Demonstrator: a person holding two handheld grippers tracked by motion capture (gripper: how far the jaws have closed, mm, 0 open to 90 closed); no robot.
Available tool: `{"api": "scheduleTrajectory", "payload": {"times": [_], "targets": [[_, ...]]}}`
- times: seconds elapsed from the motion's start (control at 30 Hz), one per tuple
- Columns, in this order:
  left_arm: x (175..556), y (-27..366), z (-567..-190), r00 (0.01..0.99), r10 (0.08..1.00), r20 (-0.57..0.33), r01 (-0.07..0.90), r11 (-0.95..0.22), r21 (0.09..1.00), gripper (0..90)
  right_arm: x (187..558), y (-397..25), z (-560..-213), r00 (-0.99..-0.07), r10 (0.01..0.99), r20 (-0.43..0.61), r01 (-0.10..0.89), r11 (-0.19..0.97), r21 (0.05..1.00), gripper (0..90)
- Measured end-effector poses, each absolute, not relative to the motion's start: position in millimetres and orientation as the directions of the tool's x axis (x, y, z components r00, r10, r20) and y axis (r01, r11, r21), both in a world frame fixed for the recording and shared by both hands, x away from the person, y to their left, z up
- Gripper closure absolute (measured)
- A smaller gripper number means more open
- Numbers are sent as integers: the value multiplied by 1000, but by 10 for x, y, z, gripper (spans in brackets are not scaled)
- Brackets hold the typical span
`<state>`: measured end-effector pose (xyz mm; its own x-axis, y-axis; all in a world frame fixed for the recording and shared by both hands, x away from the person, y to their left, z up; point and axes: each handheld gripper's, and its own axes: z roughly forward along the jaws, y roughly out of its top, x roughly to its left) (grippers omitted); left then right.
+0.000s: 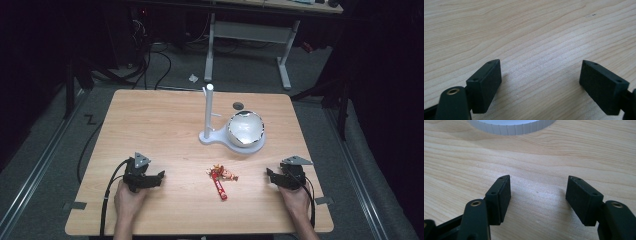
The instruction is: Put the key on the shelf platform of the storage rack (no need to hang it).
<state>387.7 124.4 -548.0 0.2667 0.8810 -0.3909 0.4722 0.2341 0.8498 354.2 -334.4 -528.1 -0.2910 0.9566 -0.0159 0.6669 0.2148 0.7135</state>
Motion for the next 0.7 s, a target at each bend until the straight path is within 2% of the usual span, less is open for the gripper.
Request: {"api": "scheduleTrajectory", "payload": {"times": [0.1,0.2,0.6,0.7], "targets": [[3877,1243,-5480,267,881,-391,472,234,850,181,3529,-3351,-5286,-289,957,-14,662,211,719,376],[3878,1243,-5480,267,881,-390,472,233,850,182,3544,-3383,-5263,-289,957,30,664,178,726,376],[3872,1245,-5477,273,877,-394,468,237,851,213,3519,-3253,-5077,-341,939,52,630,187,753,333],[3870,1245,-5478,276,878,-392,468,233,852,216,3547,-3166,-5026,-373,927,31,632,229,740,311]]}}
